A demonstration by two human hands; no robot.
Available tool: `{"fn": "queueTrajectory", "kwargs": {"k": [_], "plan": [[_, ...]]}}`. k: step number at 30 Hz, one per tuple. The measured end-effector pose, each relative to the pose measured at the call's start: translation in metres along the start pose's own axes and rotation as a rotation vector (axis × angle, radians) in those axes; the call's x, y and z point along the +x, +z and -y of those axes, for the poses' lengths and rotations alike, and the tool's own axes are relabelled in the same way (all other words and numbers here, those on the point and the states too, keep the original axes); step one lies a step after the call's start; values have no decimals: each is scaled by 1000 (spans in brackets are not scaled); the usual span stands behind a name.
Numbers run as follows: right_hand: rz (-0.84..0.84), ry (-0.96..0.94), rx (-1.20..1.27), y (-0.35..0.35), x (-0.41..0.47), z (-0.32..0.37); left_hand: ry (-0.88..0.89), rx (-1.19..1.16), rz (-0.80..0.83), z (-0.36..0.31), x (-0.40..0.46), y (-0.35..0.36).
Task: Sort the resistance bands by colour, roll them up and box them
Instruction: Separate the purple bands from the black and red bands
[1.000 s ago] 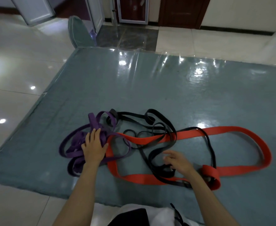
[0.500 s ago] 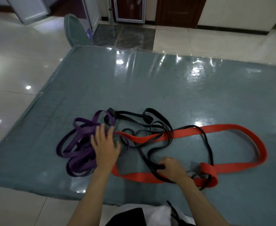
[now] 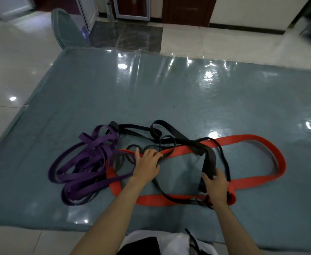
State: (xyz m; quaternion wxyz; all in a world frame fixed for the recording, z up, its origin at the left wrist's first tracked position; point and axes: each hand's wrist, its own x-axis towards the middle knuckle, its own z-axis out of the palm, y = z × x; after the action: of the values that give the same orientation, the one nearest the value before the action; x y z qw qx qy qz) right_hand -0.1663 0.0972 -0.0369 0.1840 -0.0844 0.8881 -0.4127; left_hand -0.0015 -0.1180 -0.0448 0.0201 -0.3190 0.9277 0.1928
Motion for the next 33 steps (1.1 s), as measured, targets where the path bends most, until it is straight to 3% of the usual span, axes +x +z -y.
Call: {"fn": "queueTrajectory", "kwargs": {"k": [4,11,15,18,21,26,29,33], "plan": [[163,31,78,6,5,-2,-34,11,44,-8,1,8],[96,-4,203,17,12,20,-23,8,-22,12,-11,31],[-157,-49,-201,23,22,31,-120,-29,-248,23,-22,30],[-214,-367,-336,27,33,34,-212,-28,-299,41,-35,27],[102,-562,-167,41,40,46,-233,-184,-245,51,-45,37],[571,-668,-247,94,27,50,-380,-180,-202,43,-43,40],[692,-628,-427,120,-1,44,-406,-53,-190,46,-42,40],[629,-585,-801,143,-24,42,-415,45,-201,55,-43,33]]}}
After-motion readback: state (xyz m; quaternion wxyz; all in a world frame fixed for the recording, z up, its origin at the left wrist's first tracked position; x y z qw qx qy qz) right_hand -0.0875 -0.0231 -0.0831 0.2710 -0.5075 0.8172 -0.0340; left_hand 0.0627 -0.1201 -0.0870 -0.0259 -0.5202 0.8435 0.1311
